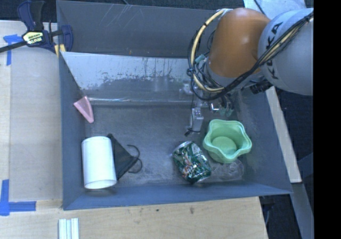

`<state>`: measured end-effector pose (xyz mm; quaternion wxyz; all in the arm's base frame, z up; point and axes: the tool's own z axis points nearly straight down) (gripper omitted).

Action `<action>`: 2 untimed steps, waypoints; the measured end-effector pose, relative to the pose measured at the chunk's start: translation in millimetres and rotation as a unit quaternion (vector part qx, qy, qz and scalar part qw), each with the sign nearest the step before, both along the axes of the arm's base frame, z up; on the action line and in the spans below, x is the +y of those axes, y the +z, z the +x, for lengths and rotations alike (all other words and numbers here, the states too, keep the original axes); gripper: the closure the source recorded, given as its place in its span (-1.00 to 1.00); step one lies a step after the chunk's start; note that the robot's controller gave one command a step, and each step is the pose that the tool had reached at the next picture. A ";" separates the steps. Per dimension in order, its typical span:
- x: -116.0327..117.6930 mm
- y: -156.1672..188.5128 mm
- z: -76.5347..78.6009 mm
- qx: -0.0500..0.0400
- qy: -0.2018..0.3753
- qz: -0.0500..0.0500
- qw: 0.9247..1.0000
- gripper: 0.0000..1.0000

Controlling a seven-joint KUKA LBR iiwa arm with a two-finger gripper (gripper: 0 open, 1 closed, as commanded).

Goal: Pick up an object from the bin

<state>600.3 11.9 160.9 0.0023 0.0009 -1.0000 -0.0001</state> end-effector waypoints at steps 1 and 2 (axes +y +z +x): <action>0.1 5.0 1.3 -0.004 0.000 0.000 1.000 -1.00; -18.0 -13.3 -3.7 -0.007 0.035 0.001 0.999 -1.00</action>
Offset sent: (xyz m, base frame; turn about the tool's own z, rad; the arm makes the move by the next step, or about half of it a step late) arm -0.0198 -0.0659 -0.0583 -0.1823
